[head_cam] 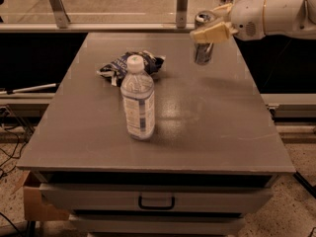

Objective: Move redbull can near blue plastic bottle

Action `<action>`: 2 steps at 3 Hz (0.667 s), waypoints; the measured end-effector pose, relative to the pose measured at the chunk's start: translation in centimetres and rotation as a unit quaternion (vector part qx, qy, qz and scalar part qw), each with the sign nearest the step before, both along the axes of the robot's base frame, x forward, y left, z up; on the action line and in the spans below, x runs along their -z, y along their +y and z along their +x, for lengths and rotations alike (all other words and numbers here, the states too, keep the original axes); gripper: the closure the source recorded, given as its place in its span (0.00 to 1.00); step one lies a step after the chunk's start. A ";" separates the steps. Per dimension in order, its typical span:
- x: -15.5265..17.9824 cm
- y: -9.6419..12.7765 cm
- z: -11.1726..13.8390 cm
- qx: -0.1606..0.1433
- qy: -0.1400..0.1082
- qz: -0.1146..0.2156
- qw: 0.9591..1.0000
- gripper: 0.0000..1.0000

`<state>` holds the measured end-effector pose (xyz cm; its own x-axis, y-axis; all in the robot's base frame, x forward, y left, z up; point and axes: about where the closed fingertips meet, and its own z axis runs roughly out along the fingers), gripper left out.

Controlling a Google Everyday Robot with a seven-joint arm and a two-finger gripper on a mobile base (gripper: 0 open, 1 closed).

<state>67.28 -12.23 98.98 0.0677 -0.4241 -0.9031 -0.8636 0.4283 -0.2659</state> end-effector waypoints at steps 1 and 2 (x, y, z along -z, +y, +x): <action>1.7 2.1 -5.7 -0.096 0.027 0.010 0.995 1.00; 3.3 4.0 -9.6 -0.157 0.052 0.013 0.986 1.00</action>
Offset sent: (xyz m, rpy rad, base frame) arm -0.1435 0.0536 -0.0508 0.0326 0.1662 0.4540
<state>57.69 -8.23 95.69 0.0976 -0.3738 -0.9224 -0.9769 0.1412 -0.1606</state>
